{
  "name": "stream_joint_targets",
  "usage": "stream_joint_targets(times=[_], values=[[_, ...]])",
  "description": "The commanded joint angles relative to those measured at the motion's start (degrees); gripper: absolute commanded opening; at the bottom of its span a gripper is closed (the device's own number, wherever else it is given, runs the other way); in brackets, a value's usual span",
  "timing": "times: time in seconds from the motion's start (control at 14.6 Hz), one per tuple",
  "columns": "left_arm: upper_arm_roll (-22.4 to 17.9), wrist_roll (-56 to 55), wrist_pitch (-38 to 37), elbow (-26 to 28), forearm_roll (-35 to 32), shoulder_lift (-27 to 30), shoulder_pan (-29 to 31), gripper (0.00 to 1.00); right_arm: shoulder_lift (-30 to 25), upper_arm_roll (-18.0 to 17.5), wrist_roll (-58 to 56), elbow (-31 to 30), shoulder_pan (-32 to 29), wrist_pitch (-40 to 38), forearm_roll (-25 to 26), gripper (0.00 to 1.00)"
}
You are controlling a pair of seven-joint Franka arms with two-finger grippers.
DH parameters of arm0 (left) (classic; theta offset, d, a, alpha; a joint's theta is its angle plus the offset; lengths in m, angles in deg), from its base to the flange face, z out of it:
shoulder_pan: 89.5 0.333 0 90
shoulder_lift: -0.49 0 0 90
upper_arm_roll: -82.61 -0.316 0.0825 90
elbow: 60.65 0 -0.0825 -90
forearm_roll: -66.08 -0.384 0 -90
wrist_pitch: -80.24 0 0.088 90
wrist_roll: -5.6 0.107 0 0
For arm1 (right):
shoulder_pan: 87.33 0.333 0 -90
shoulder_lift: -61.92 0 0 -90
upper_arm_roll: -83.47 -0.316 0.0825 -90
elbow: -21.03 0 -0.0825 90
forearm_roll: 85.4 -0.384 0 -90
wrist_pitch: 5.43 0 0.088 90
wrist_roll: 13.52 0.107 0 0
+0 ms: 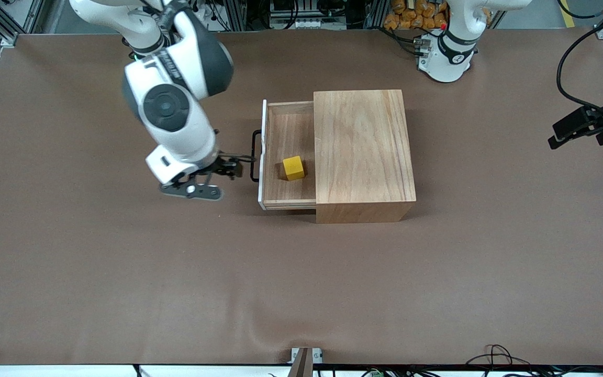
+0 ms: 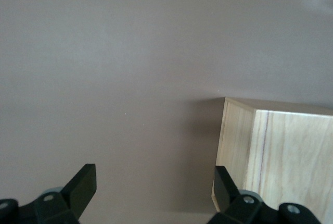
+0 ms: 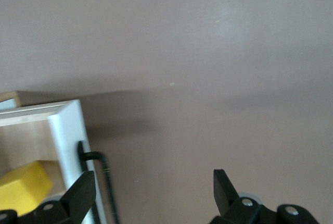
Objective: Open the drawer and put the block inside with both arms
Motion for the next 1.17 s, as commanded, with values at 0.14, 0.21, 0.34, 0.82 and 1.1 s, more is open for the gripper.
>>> stream_joint_targets(times=[0.14, 0.21, 0.34, 0.82, 1.1], values=[[8.48, 0.88, 0.93, 5.43, -2.14, 3.58, 7.82, 1.0, -11.87, -0.92, -14.23, -11.17, -8.83, -0.81, 0.02, 1.0], [8.74, 0.88, 0.93, 5.52, -3.62, 3.93, 8.0, 1.0, -12.67, -0.84, -16.43, -11.27, -10.24, -2.47, 0.02, 1.0], [8.66, 0.97, 0.93, 6.57, -3.99, 4.81, 8.44, 1.0, -13.99, -0.84, -23.18, -11.18, -13.84, -4.59, 0.02, 1.0], [8.74, 0.97, 1.46, 5.7, -4.08, 5.08, 8.44, 1.0, -20.23, -0.84, -31.66, -11.27, -24.48, -8.73, 0.02, 1.0], [8.74, 0.97, 3.13, 6.05, -4.08, 4.9, 8.44, 1.0, -21.73, -0.75, -31.66, -9.88, -28.18, -10.22, 0.02, 1.0]])
